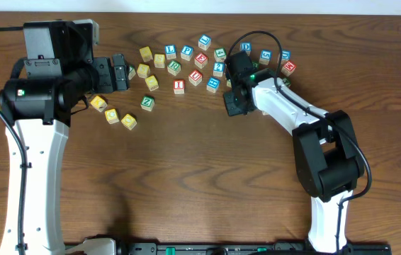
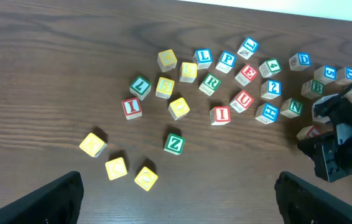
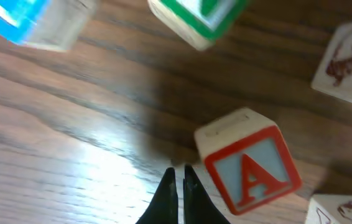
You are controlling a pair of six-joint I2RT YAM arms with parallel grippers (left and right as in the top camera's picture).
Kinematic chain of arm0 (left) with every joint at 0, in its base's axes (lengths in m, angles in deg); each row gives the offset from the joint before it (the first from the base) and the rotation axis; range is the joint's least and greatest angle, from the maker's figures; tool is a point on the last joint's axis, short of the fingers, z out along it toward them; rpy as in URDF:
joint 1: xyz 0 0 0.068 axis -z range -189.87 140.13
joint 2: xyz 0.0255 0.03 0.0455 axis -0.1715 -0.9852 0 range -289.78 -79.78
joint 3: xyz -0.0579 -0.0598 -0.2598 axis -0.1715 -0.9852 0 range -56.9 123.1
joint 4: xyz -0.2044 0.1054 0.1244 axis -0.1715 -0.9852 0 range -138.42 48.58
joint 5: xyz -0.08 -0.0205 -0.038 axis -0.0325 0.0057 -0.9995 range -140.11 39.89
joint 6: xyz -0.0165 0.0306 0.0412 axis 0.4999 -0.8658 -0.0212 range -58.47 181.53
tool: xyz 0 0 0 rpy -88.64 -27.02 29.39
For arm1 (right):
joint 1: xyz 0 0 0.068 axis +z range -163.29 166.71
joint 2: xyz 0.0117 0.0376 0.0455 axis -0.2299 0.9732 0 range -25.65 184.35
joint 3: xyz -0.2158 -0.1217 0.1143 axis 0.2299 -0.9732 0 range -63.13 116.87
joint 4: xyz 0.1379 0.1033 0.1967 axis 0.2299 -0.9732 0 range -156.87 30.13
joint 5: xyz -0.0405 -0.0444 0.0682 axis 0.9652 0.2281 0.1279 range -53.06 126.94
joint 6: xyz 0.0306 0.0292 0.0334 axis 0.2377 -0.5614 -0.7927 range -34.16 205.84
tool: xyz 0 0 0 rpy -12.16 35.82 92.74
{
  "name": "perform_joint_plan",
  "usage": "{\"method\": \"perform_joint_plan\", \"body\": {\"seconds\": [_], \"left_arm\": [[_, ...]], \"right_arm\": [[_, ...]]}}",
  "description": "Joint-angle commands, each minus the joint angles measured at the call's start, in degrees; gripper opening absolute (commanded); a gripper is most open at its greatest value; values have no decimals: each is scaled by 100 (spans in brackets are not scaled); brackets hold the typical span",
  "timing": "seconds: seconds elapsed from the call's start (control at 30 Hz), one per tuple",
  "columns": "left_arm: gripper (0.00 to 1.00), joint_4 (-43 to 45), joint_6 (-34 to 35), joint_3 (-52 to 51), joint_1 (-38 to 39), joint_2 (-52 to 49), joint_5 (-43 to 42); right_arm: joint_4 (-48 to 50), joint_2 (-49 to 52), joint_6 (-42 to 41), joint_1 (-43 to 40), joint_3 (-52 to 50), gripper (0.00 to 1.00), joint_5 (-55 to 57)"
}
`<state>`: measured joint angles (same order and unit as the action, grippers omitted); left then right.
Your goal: Spell out AI2
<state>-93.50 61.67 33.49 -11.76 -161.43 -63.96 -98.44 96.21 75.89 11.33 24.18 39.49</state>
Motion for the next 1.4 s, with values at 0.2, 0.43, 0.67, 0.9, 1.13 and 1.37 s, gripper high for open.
{"method": "perform_joint_plan", "body": {"seconds": [0.2,0.43,0.67,0.9,1.13,1.37], "left_arm": [[98,9,-52,70,-42,-2,-50],[98,9,-52,70,-42,-2,-50],[97,9,-52,70,-42,-2,-50],[98,11,-52,70,-42,-2,-50],[98,9,-52,70,-42,-2,-50],[98,9,-52,70,-42,-2,-50]], "right_arm": [[-151,-358,710,-33,776,23,-4],[-175,-249,1038,-387,748,32,-22],[-195,66,1397,-461,745,40,-219],[-195,144,1436,-463,728,47,-356],[-197,282,1436,-481,702,52,-361],[-243,485,1434,-481,697,47,-358]]}}
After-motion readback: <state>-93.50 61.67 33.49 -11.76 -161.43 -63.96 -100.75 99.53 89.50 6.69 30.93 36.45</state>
